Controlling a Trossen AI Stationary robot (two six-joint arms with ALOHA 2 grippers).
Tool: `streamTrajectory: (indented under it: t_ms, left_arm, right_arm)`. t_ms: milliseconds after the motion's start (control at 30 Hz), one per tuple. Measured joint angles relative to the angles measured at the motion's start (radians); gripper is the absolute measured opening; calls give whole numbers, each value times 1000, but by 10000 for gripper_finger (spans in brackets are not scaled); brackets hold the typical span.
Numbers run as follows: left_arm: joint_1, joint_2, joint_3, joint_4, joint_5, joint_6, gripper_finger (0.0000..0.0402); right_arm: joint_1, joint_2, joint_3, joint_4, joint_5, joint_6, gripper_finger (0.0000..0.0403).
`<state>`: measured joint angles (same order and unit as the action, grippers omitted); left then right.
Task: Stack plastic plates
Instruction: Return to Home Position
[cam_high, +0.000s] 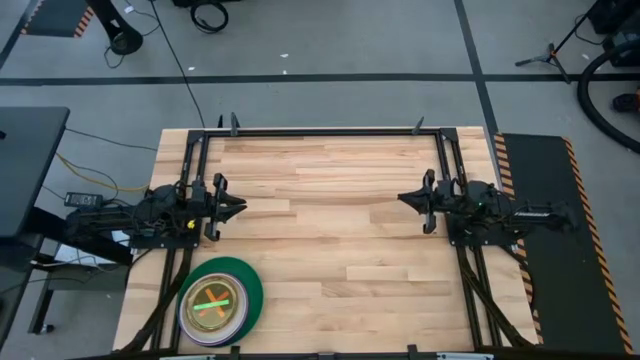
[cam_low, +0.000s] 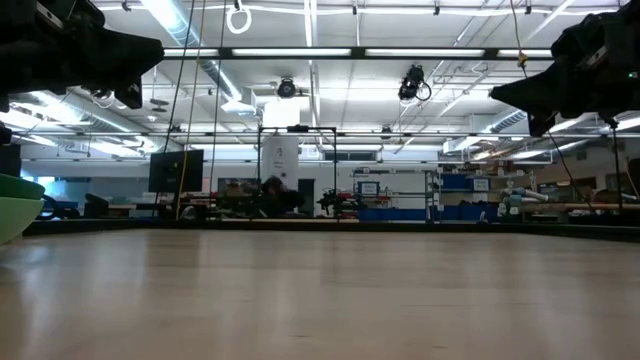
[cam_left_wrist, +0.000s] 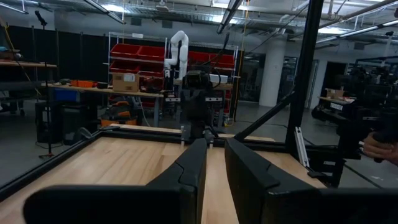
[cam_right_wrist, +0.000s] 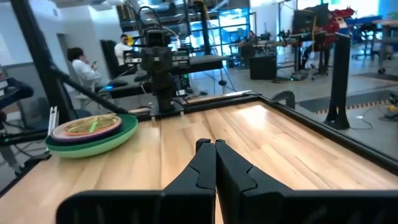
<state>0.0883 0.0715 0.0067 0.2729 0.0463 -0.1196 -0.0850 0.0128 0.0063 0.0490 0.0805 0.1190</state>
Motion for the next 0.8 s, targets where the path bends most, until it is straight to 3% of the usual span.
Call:
streamTrajectory:
  t_ms: [433,700,800]
  left_arm:
    - [0,0,0,0,0,0,66]
    - [0,0,0,0,0,0,66]
    - [0,0,0,0,0,0,66]
  right_arm:
    - [40,0,0,27,-3,9,7]
    - [88,0,0,8,-187,12,3]
    - [122,1,0,-14,-209,12,2]
